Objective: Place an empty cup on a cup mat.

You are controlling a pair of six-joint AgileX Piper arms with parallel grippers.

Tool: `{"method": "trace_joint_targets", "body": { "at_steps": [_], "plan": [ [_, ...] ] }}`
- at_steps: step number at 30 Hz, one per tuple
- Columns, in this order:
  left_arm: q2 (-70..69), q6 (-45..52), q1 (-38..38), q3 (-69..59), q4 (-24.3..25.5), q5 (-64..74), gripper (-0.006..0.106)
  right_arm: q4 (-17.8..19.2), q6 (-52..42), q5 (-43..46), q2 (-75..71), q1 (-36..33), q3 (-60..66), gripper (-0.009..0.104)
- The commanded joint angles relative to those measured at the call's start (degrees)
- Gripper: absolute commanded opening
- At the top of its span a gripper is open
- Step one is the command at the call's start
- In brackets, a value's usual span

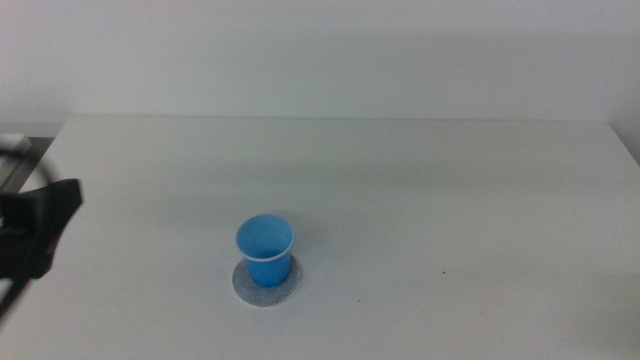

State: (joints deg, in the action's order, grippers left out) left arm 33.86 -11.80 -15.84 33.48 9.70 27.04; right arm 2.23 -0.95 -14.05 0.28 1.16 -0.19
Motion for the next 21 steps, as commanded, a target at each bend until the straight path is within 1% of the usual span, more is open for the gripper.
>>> {"method": "trace_joint_targets", "body": {
  "at_steps": [1, 3, 4, 7, 14, 18, 21],
  "plan": [
    [-5.23, 4.25, 4.42, -6.35, -5.11, -10.91, 0.094, 0.39, -0.23, 0.38, -0.28, -0.12, 0.19, 0.093],
    [-10.06, 10.17, 8.15, -11.63, -10.48, -15.39, 0.094, 0.39, -0.23, 0.38, -0.28, -0.12, 0.19, 0.093],
    [-12.64, 11.80, 9.84, -14.18, -11.34, -17.08, 0.094, 0.39, -0.23, 0.38, -0.28, -0.12, 0.19, 0.093],
    [-20.15, 11.80, 12.65, -20.51, -11.21, -17.84, 0.094, 0.39, -0.23, 0.38, -0.28, -0.12, 0.19, 0.093],
    [-33.74, 11.40, 14.10, -30.63, -12.37, -16.98, 0.094, 0.39, -0.23, 0.38, -0.28, -0.12, 0.19, 0.093],
    [-33.86, 11.40, 14.10, -33.06, -11.63, -16.50, 0.094, 0.39, -0.23, 0.38, -0.28, -0.12, 0.19, 0.093],
    [-33.86, 11.80, 14.10, -33.48, -9.70, -16.58, 0.094, 0.39, -0.23, 0.38, -0.28, -0.12, 0.19, 0.093]
  ]
}}
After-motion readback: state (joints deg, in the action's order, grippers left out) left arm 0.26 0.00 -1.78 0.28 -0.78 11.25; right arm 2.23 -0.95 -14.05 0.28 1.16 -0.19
